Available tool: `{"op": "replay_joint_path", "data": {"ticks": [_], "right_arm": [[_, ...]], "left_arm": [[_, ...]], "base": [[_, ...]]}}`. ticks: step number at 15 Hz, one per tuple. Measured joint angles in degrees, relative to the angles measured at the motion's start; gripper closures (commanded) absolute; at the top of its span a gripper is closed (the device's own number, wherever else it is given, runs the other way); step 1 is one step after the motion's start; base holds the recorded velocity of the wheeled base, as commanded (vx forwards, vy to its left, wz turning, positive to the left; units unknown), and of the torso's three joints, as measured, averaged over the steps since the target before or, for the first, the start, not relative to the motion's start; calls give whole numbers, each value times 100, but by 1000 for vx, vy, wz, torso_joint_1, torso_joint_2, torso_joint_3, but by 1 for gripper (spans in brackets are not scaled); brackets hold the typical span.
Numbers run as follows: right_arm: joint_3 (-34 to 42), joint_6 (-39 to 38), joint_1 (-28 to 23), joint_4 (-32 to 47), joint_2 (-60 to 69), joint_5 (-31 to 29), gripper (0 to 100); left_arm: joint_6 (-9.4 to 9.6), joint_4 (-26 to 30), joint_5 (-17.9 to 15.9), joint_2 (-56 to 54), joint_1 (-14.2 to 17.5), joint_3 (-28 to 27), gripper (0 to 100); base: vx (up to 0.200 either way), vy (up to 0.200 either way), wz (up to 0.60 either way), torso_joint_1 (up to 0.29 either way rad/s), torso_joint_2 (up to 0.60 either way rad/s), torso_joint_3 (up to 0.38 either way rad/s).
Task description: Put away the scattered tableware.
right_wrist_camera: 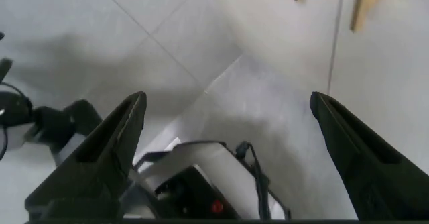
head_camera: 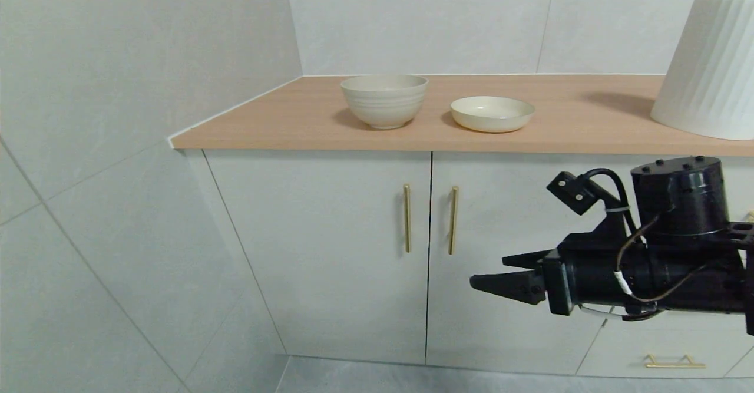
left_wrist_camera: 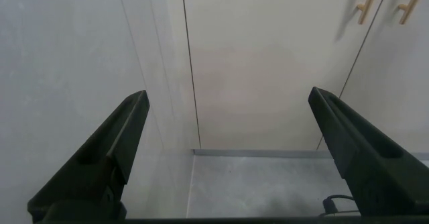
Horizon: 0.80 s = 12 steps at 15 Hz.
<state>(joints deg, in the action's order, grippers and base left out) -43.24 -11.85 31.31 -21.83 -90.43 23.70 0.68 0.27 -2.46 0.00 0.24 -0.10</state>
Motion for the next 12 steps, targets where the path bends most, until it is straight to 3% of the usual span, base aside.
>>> {"op": "replay_joint_path", "data": {"ticks": [8, 12], "right_arm": [[-249, -449, 111, -2289, -1613, -920, 0], [-310, -789, 107, -2861, -2029, -1040, 0]], "left_arm": [[5, 0, 1, 0, 0, 0, 0], [2, -2, 0, 0, 0, 0, 0]], "base": [[0, 0, 0, 0, 0, 0], [0, 0, 0, 0, 0, 0]]}}
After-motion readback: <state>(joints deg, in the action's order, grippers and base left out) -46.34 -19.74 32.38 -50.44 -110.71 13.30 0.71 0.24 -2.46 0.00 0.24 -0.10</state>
